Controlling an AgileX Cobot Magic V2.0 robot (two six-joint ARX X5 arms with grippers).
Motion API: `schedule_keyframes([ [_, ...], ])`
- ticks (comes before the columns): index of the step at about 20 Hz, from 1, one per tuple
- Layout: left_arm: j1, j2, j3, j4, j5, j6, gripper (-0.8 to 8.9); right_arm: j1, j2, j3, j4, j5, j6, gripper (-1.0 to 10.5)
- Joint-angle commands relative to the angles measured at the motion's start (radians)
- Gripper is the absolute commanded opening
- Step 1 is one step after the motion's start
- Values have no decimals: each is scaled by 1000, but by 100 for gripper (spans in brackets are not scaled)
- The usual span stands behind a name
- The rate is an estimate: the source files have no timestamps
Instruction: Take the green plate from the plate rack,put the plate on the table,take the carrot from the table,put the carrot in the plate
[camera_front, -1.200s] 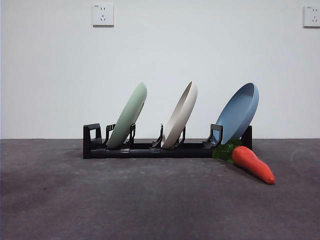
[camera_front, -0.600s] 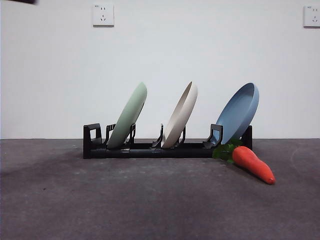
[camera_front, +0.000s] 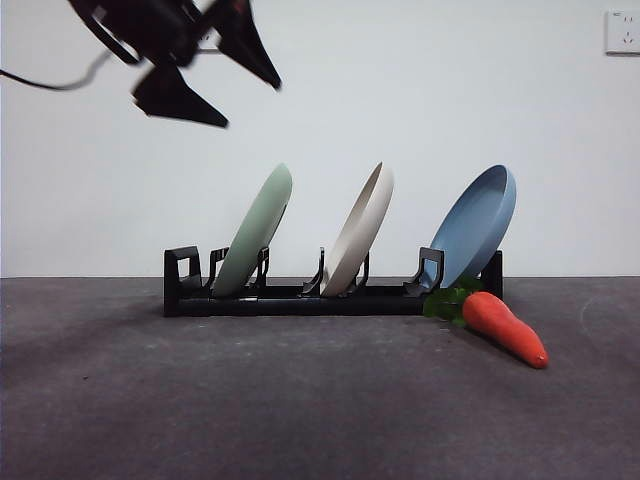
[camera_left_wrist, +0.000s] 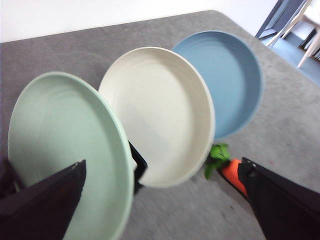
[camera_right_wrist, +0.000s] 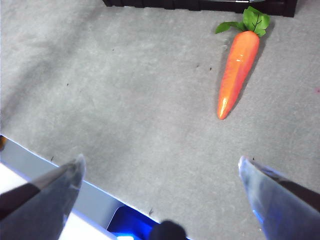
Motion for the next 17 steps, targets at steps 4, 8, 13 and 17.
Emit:
schedule_keyframes([
  [4, -24, 156, 68, 94, -69, 15, 534, 2, 3, 2, -2, 2, 2, 598],
  [8, -43, 215, 68, 105, -105, 16, 529, 2, 3, 2, -2, 2, 2, 598],
  [13, -66, 243, 68, 99, -113, 16, 399, 2, 3, 2, -1, 2, 2, 598],
  [17, -74, 248, 68, 69, -109, 15, 171, 2, 2, 2, -2, 1, 2, 598],
])
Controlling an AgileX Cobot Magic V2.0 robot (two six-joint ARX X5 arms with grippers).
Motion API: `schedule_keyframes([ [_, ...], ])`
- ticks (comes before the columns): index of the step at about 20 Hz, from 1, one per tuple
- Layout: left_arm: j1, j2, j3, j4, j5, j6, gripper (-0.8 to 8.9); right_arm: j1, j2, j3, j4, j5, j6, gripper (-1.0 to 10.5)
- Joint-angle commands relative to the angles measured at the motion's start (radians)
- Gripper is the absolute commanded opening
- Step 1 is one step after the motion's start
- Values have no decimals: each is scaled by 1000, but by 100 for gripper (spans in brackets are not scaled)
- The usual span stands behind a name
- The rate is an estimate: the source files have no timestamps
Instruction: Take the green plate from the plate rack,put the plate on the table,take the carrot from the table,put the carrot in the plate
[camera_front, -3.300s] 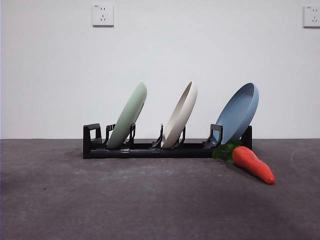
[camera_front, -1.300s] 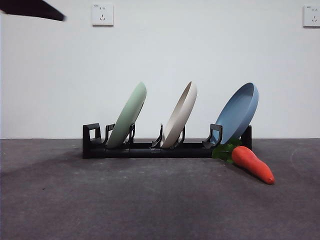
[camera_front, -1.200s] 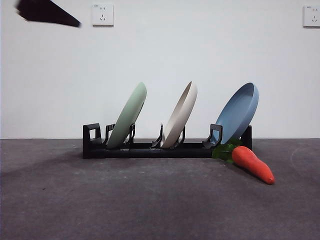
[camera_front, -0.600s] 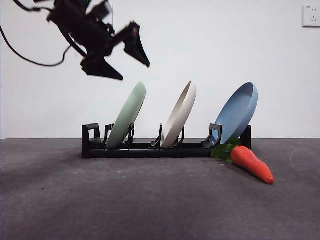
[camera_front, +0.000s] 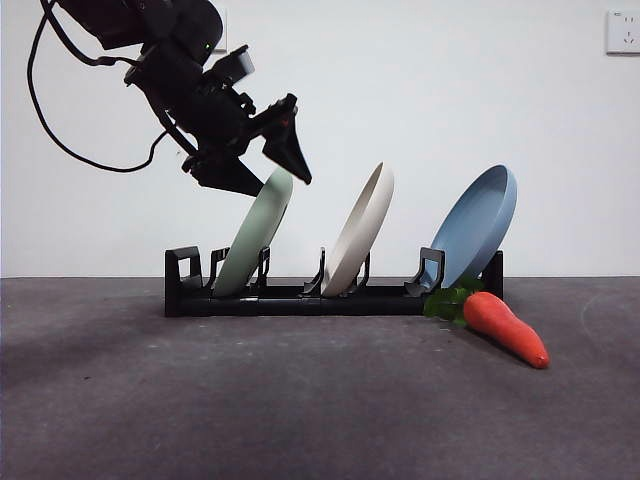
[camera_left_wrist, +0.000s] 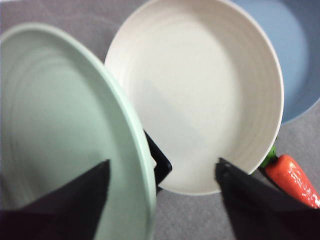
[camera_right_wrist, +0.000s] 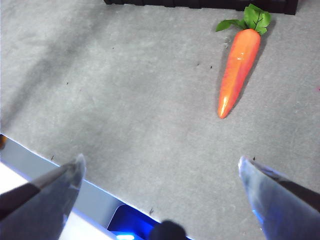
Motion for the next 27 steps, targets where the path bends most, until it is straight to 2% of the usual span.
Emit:
schedule_keyframes([
  [1, -5, 19, -2, -7, 12, 12, 148, 2, -1, 2, -1, 1, 2, 598],
  [2, -4, 19, -2, -17, 12, 11, 146, 2, -1, 2, -1, 1, 2, 598],
  [7, -4, 19, -2, -54, 14, 11, -7, 2, -1, 2, -1, -3, 2, 598],
  [13, 5, 3, 3, -43, 34, 2, -8, 2, -1, 2, -1, -3, 2, 598],
  [21, 18, -146, 3, -33, 42, -20, -8, 2, -1, 2, -1, -4, 2, 598],
  [25, 4, -293, 3, -164, 42, -14, -8, 2, -1, 2, -1, -4, 2, 598],
  [27, -32, -383, 3, -289, 34, 55, -8, 2, -1, 2, -1, -4, 2, 598],
])
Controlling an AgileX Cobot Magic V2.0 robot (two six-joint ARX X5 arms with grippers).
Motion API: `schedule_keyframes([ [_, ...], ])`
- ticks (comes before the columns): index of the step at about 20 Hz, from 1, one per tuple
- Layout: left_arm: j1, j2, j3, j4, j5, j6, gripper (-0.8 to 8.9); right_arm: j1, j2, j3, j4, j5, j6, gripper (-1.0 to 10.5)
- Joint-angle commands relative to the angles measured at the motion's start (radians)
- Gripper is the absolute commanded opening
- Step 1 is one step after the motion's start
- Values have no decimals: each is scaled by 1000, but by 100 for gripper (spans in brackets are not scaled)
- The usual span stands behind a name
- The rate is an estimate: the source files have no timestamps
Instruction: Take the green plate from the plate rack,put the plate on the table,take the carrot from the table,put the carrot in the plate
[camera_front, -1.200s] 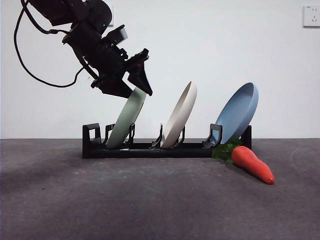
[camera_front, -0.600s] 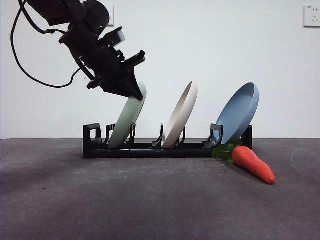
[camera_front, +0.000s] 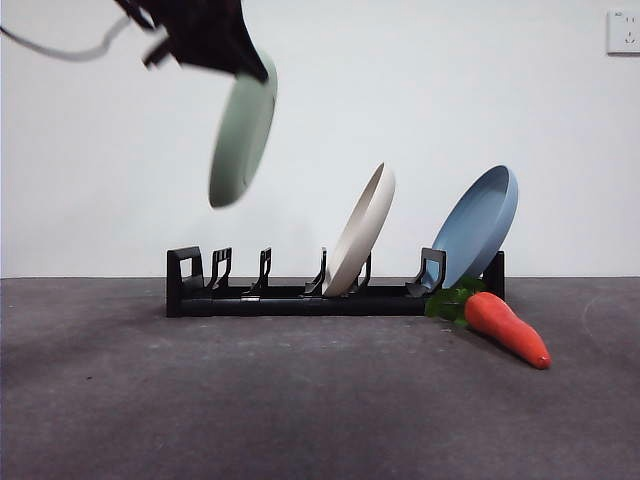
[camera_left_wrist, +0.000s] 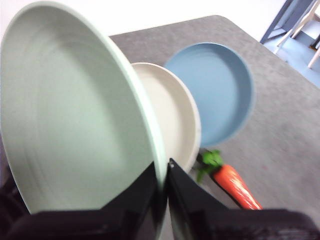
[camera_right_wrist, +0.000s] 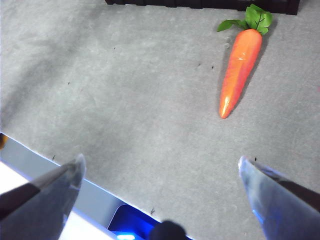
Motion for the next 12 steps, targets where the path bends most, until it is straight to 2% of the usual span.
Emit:
schedule_keyframes([
  [1, -59, -98, 2, -126, -23, 118, -8, 2, -1, 2, 0, -2, 3, 598],
  [5, -244, -195, 2, -389, -235, 273, -7, 2, -1, 2, 0, -1, 8, 598],
  [7, -351, -195, -3, -458, -356, 306, -7, 2, -1, 2, 0, -2, 11, 598],
  [12, -567, -170, -172, -345, -543, 320, -7, 2, -1, 2, 0, -2, 20, 598],
])
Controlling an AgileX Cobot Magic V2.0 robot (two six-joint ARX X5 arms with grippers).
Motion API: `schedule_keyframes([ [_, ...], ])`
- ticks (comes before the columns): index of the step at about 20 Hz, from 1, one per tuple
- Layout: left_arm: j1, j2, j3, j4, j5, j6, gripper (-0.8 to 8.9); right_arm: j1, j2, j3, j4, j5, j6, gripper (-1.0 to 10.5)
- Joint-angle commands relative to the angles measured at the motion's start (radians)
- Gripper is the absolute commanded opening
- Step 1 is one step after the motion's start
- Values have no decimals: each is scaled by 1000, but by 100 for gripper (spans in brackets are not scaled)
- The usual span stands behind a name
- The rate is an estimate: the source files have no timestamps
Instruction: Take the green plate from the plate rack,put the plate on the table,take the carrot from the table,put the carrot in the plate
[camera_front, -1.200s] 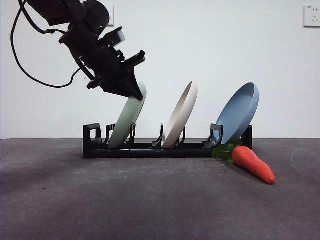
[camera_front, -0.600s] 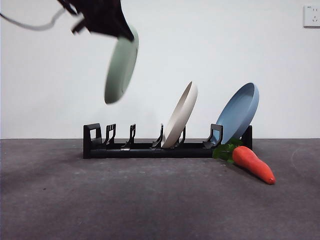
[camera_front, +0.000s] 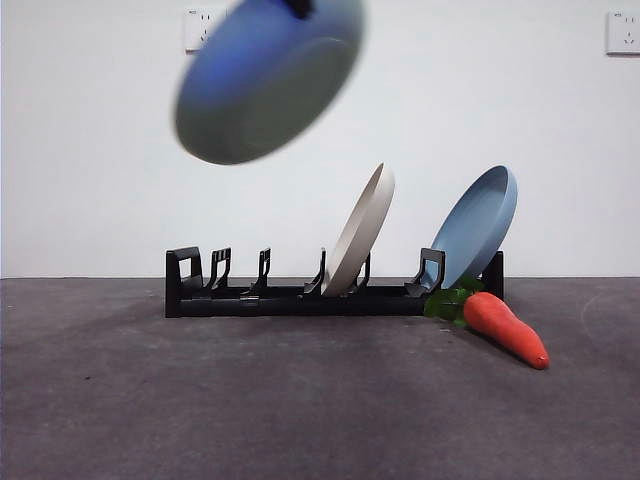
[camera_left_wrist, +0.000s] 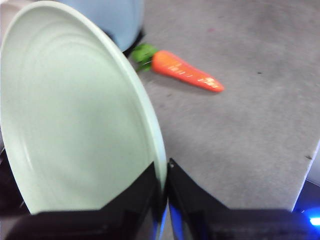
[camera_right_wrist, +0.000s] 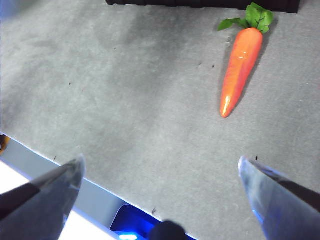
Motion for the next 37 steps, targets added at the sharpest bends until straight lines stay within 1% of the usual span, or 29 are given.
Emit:
schedule_keyframes([
  [1, -58, 37, -110, 45, -82, 37, -7, 2, -1, 2, 0, -1, 8, 598],
  [4, -100, 64, -283, 195, -127, 71, -7, 2, -1, 2, 0, -1, 8, 598],
  [6, -121, 74, -379, 295, -188, 76, -7, 2, -1, 2, 0, 0, 8, 598],
  [7, -126, 83, -418, 333, -206, 97, -7, 2, 2, 2, 0, -1, 8, 598],
  [10, -130, 130, -474, 396, -230, 151, -7, 2, 11, 2, 0, -1, 8, 598],
  [14, -151, 217, -481, 434, -235, 177, -7, 2, 13, 2, 0, 0, 8, 598],
  [18, -164, 297, -481, 455, -234, 174, -8, 2, 19, 2, 0, -1, 8, 598],
  [20, -166, 323, -481, 435, -200, 155, 3, 2, 19, 2, 0, 0, 8, 598],
  [21, -166, 323, -481, 425, -176, 143, 28, 2, 19, 2, 0, 0, 8, 598],
  [23, -170, 323, -480, 430, -157, 138, 170, 2, 19, 2, 0, 0, 8, 598],
  [24, -170, 322, -480, 434, -158, 130, 212, 2, 19, 2, 1, 0, 8, 598],
  [25, -170, 322, -479, 434, -158, 119, 228, 2, 20, 2, 1, 1, 8, 598],
  [28, -173, 314, -472, 428, -158, 108, 228, 2, 34, 2, 5, 3, 8, 598],
  [30, -175, 280, -455, 414, -157, 59, 229, 2, 59, 2, 37, 6, 9, 598],
  [33, -177, 188, -399, 362, -157, -23, 229, 2, 134, 2, 129, 5, 21, 597],
  [35, -177, 107, -360, 334, -156, -72, 229, 3, 212, 2, 206, 6, 25, 597],
  [37, -177, 15, -321, 296, -152, -152, 229, 6, 308, 2, 291, 8, 26, 597],
])
